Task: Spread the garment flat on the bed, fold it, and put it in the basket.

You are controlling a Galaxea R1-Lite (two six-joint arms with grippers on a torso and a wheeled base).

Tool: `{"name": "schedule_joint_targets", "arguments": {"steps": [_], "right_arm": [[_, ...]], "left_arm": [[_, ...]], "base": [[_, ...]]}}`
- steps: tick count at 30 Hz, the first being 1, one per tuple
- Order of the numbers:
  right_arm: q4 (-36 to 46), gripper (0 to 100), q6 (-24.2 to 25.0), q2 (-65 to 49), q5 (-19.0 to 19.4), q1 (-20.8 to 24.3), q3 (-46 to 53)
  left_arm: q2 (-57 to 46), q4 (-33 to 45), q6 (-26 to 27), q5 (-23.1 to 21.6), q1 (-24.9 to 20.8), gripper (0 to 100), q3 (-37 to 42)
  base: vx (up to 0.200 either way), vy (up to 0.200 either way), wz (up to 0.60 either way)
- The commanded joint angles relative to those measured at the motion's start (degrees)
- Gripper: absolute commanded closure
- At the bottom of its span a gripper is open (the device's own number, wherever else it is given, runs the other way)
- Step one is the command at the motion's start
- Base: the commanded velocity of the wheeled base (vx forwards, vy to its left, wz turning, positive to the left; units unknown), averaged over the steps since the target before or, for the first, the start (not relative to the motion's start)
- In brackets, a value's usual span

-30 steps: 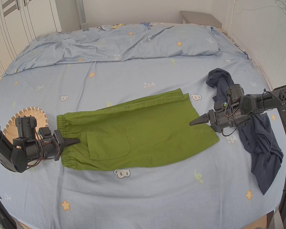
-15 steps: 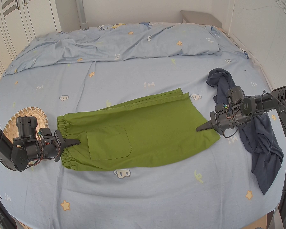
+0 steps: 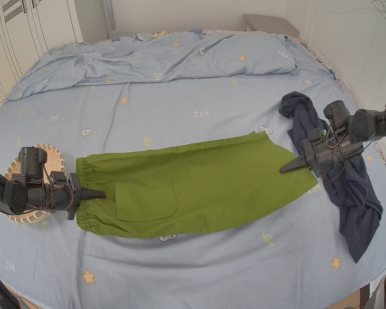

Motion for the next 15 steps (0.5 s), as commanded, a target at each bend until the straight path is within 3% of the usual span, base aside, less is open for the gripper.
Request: {"name": "schedule_joint_targets", "arguments": {"steps": [1,7,15], "right_arm": [[3.0,100,-1.3,-12.2,-0.2,-1.0,12.0],[-0.4,100,-1.3,-20.5,-0.2,-0.7,29.0],[-24.3,100,-0.6,-29.6,-0.9,3.5,58.9]], "left_arm": [[-3.3,7.2,5.9,-1.4,0.3,100,1.4],[-5.8,19.5,17.0,-1.4,0.9,100,4.1],[-9.1,32.1,32.5,-1.5,6.4,100,9.3]], "base": [[0.000,0.000,0.00],[0.000,0.000,0.00],[0.000,0.000,0.00]]}}
